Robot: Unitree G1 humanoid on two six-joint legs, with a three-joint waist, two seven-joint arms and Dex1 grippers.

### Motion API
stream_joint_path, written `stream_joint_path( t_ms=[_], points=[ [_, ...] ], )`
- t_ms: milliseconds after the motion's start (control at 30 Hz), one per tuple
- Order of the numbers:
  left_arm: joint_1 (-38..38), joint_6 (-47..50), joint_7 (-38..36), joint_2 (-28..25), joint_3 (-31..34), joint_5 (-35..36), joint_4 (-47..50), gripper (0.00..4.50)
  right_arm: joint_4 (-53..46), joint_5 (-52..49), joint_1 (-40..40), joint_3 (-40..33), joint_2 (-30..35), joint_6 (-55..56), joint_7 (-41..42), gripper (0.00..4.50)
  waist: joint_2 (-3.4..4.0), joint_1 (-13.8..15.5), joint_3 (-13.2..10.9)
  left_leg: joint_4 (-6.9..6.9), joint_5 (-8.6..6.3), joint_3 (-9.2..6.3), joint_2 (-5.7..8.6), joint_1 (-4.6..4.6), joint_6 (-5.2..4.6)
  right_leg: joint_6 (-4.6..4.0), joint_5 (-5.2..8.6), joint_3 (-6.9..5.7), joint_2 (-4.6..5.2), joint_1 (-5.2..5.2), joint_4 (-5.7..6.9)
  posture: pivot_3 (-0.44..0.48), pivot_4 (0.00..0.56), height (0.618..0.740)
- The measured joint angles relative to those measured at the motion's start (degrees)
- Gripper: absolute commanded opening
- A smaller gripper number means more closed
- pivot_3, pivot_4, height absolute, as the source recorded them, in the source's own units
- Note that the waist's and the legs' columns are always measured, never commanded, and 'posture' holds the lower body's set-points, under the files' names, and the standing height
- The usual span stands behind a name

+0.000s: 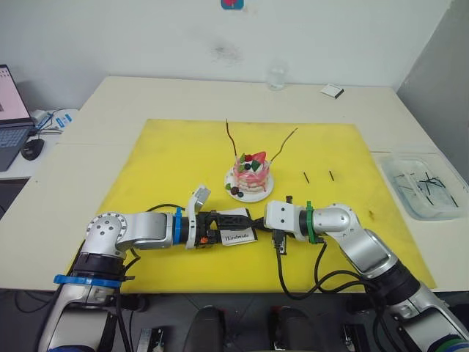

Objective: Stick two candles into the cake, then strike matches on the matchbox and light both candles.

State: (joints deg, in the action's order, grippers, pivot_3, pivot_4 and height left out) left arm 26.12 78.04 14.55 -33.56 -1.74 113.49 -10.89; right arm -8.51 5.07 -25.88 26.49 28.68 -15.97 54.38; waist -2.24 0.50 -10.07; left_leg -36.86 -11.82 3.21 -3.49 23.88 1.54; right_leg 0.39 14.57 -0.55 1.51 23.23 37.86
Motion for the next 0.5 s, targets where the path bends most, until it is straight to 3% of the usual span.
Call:
stream_joint_path(
  t_ms=[500],
  points=[
    [-0.9, 0.3, 2.7, 1.2, 2.0, 0.2, 1.0, 4.50, 8.8, 2.8, -5.2, -0.7, -6.6, -0.9, -6.1, 0.03, 0.00, -0.1, 0.0, 0.02, 0.01, -0.01, -0.01, -0.03, -0.01, -0.03, -0.03, -0.01, -0.07, 0.02, 0.04, 0.000, 0.150, 0.740]
  ],
)
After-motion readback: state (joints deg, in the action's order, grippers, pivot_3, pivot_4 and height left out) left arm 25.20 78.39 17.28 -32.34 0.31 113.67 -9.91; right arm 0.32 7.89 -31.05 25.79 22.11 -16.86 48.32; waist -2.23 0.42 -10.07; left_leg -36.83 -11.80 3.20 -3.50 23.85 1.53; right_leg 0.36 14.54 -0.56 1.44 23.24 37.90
